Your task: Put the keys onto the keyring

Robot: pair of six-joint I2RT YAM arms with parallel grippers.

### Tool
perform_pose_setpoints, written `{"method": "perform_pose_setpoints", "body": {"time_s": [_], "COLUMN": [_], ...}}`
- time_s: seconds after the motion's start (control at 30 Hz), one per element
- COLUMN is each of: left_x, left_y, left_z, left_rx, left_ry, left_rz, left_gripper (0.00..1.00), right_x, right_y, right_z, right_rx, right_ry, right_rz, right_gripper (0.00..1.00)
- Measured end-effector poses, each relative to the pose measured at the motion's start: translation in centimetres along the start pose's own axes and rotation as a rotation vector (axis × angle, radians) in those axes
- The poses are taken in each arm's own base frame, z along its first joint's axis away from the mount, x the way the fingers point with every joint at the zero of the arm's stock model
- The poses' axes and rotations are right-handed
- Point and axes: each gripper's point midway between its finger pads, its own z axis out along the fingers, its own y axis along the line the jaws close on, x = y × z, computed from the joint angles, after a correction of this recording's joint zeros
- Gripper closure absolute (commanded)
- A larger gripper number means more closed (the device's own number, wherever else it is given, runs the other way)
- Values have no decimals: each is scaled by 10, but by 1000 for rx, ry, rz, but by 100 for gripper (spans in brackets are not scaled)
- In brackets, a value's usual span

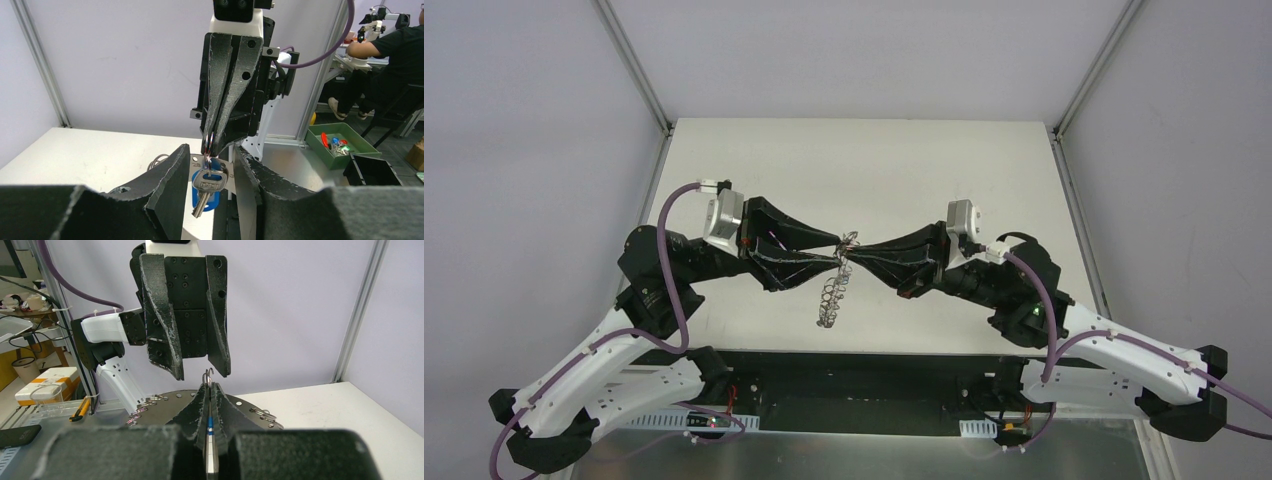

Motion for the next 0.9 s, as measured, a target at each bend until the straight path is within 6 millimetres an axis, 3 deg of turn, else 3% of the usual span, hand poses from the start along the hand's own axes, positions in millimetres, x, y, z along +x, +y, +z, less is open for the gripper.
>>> {"method": "perform_pose_setpoints", "body": {"time_s": [0.77, 0.9], "left_x": [6, 5], "left_y": [0, -1], "left_z": [-1, -2], "left_rx": [4, 5], "left_ry": [8, 4], "left_rz": [-8, -4], "left_gripper": [70, 77], "right_x": [3, 2], "right_y": [2, 2], "right_z": [3, 3], "right_rx": [-9, -13], "right_ry": [3, 0], "right_rz": [6, 5], "right_gripper": [100, 100]}}
